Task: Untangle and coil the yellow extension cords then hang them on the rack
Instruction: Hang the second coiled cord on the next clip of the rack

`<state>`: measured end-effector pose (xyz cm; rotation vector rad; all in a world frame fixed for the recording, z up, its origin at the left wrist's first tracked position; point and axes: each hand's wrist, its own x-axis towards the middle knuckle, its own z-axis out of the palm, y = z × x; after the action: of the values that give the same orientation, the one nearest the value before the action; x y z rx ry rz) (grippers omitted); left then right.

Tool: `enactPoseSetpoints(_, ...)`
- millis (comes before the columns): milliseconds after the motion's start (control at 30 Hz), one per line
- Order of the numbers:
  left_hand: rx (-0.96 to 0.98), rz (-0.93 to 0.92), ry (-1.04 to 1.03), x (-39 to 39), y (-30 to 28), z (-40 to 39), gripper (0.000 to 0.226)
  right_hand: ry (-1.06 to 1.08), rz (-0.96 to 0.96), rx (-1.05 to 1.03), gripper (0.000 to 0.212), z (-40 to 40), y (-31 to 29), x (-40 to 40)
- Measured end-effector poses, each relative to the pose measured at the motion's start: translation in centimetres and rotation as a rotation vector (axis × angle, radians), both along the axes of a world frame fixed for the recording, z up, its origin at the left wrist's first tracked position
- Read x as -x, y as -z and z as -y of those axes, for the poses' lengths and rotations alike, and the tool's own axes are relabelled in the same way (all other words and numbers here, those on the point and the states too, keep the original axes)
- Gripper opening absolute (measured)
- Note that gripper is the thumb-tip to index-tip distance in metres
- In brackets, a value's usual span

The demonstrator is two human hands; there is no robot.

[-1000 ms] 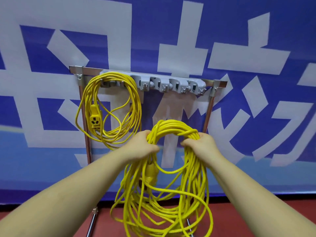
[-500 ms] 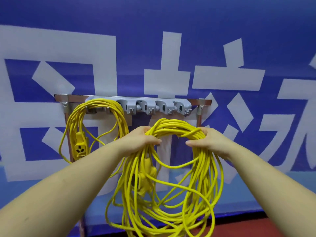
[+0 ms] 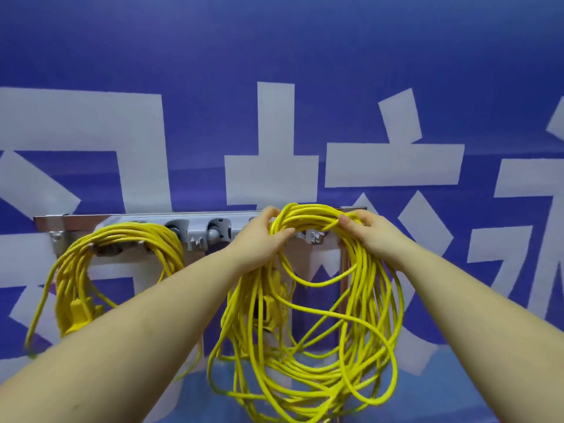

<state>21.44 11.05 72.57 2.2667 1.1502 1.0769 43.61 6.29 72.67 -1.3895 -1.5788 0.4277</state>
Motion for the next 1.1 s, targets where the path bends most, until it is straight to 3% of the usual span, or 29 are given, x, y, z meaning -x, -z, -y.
enactPoseSetpoints(200, -0.125, -0.211, -0.082, -0.7, -1.6, -3.5, 0.030, -0.012, 0.018, -0.004, 0.049, -4.9, -0.7, -1.3)
enactPoseSetpoints(333, -0.207, -0.397, -0.131, -0.6, -2.2, -4.8, 0.027, 0.019, 0.031, 0.012, 0.074, -7.3, 0.3, -1.4)
enactPoseSetpoints(467, -0.484, -0.604, -0.290, 0.4, -1.4, -6.3, 0.042, 0.076, -0.033, -0.061, 0.049, -8.3, 2.1, -0.6)
enactPoseSetpoints(633, -0.435, -0.540, -0.178, 1.4, 0.4, -7.1, 0.089, 0.155, 0.009, -0.107, 0.054, -8.3, 4.8, -0.1)
enactPoseSetpoints(700, -0.437, -0.555, -0.136, 1.4, 0.9, -7.1, 0.086, 0.162, -0.002, -0.137, 0.052, -8.1, 5.4, 0.1)
enactPoseSetpoints(800, -0.280, -0.621, -0.060, 1.7, 0.3, -6.8, 0.056, 0.145, -0.070, -0.148, 0.045, -8.3, 5.9, 0.0)
enactPoseSetpoints(933, -0.203, -0.629, 0.016, 1.8, -0.2, -6.7, 0.051, 0.109, -0.189, -0.099, 0.030, -9.0, 6.3, -0.4)
enactPoseSetpoints(1100, -0.290, -0.538, -0.062, 1.9, 0.9, -6.0, 0.085, 0.073, -0.244, -0.055, 0.028, -8.7, 6.0, -0.3)
